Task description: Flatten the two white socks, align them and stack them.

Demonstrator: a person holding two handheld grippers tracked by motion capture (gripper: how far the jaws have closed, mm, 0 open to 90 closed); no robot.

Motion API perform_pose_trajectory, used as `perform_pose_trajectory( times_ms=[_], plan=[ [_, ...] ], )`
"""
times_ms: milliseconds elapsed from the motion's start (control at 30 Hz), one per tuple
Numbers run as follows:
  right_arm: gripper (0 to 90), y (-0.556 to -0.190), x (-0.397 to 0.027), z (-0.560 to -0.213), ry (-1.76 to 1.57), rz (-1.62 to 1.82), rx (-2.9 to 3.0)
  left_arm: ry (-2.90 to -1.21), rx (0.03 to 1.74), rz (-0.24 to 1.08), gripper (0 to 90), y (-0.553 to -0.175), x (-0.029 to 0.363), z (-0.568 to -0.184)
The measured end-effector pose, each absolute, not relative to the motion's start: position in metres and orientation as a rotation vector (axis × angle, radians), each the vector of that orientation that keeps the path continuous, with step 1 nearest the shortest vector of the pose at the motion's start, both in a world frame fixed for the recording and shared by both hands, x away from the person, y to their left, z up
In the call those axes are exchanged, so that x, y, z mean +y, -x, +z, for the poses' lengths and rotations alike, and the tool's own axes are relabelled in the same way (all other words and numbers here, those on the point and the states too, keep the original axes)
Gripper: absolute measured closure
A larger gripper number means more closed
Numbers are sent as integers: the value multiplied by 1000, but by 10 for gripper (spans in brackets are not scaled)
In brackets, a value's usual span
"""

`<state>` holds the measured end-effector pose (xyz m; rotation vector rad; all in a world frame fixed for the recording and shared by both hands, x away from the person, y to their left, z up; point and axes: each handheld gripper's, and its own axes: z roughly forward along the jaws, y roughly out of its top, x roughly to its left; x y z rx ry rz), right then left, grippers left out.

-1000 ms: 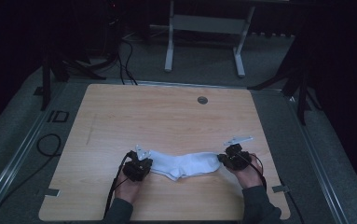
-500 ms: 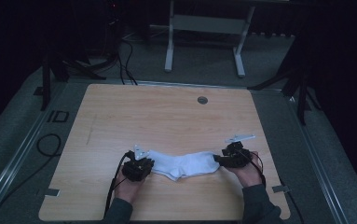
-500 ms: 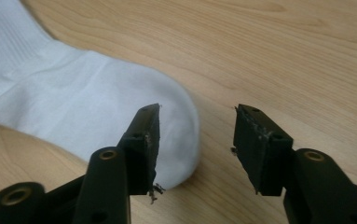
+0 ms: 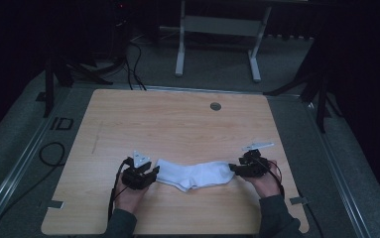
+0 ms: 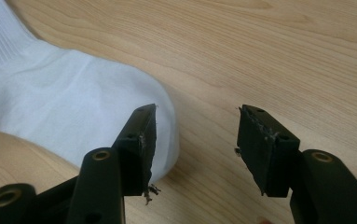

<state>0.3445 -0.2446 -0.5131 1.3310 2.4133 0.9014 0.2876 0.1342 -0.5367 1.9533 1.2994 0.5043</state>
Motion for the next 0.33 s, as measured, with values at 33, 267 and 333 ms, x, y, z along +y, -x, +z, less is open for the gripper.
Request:
perform_pose_trajectory(
  times_ms=[33,267,333],
  plan=[
    [466,-344,-245,-513,-1331,901,2413,-1953,1299,504,621,-288,134,-537],
    [465,-345,-249,-512,-1343,913,2400,-1927,1369,544,621,-292,155,-534],
    [465,-345,-252,-513,-1347,918,2395,-1923,1392,567,615,-294,162,-533]
  ],
)
